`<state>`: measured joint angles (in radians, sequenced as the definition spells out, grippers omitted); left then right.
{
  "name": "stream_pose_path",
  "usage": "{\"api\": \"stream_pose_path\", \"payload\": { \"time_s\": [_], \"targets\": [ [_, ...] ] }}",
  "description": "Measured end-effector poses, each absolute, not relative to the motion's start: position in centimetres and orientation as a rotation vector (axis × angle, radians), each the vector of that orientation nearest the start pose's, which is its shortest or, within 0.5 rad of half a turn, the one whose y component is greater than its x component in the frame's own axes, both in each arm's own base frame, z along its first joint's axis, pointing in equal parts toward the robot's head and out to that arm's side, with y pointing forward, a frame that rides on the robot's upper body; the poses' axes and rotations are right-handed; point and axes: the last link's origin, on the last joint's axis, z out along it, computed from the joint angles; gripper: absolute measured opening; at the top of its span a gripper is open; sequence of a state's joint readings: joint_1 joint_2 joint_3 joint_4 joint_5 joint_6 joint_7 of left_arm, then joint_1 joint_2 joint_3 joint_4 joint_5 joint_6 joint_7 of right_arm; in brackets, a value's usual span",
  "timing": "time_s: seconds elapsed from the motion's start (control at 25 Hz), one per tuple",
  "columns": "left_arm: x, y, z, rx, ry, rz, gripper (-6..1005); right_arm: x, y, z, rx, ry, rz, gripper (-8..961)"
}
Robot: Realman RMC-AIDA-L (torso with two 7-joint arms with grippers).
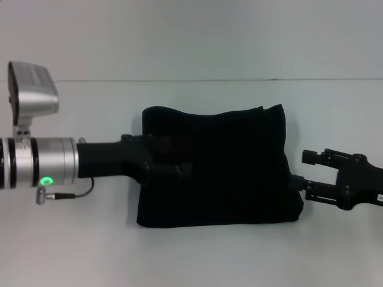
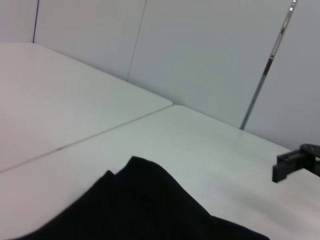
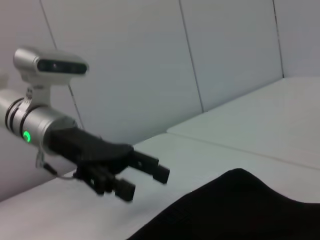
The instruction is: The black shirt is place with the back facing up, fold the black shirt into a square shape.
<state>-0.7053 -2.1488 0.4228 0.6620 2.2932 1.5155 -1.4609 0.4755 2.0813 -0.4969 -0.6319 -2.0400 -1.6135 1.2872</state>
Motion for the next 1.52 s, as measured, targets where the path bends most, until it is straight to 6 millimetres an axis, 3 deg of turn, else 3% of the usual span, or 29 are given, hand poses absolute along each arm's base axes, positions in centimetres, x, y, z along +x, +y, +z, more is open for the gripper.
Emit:
{"api": "stream_pose_path", "payload": {
  "time_s": [0.16,0.44,1.52],
  "targets": [
    [-23.8,35.4,-2.3,-2.753,-0.692,-0.584,879,28.7,31.6,0.9,-2.592,0.665,0.773,787],
    [-23.9,35.3,-1.6,-2.799,-0.702,-0.517,883,28.9,31.6,0.7,-2.59,0.682,0.764,787],
    [-23.3,35.6,-2.3,-2.74,-0.73,-0.587,882,28.6,32.6,-0.4,-2.599,0.64,0.704,787]
  ]
}}
